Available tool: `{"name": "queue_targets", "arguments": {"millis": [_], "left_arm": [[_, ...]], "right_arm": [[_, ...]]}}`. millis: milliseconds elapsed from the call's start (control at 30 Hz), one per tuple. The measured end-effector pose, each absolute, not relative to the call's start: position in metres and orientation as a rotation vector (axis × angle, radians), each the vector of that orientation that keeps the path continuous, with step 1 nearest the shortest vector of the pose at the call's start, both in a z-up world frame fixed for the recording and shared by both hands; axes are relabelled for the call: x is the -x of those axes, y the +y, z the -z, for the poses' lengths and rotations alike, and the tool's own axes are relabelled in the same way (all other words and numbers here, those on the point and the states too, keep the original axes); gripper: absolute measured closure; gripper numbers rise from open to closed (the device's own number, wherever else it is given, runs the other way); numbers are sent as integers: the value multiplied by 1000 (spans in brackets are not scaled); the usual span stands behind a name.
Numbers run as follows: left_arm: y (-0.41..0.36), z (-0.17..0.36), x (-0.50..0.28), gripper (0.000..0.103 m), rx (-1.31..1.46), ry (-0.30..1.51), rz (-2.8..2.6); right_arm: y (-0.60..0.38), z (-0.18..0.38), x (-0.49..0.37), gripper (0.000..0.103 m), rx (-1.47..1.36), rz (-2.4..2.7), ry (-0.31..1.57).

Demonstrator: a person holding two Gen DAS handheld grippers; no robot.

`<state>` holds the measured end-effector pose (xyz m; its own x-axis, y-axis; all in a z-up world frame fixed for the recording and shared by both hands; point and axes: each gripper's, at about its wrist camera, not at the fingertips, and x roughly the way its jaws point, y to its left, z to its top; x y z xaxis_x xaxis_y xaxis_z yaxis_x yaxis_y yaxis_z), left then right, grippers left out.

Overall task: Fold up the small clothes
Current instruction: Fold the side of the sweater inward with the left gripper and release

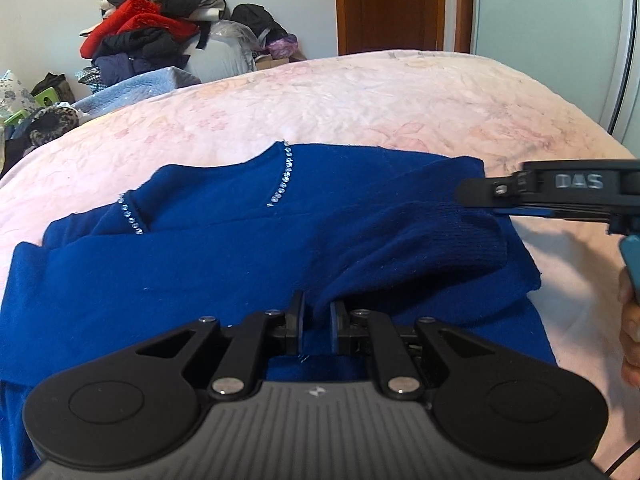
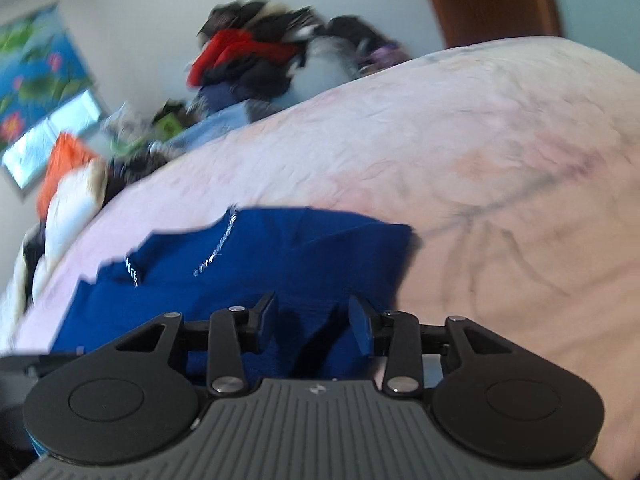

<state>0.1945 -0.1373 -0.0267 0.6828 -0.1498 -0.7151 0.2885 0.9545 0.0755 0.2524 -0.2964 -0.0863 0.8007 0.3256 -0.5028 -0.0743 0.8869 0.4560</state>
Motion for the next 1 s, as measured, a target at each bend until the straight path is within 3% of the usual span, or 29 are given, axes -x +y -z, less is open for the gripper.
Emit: {"name": "queue_targets", "arguments": {"millis": [67,133,367,467,500,533,1000], "left_arm": [[-134,25,-192,91,-170,788,253],[-133,26,-190,91,-156,798,256],[-134,26,-167,87,-186,790,253],[-129,30,-155,56,-191,788,234],[-127,31,-149,37,-197,776,223],[-126,32,-143,27,-205,759,211],[-96,29,-77,27,-208,719,150]], "right_arm": [[-297,84,-239,41,-439,-219,572],[-297,84,-227,33,-442,-221,550],[-291,78,-201,33,-436,-262,564],[-284,79,-186,32,-424,-288,588],[-282,80,-182,31,-429,-302,596],[-281,82,-177,30,-437,-313,605],[-266,90,-118,29,-537,-353,628]]}}
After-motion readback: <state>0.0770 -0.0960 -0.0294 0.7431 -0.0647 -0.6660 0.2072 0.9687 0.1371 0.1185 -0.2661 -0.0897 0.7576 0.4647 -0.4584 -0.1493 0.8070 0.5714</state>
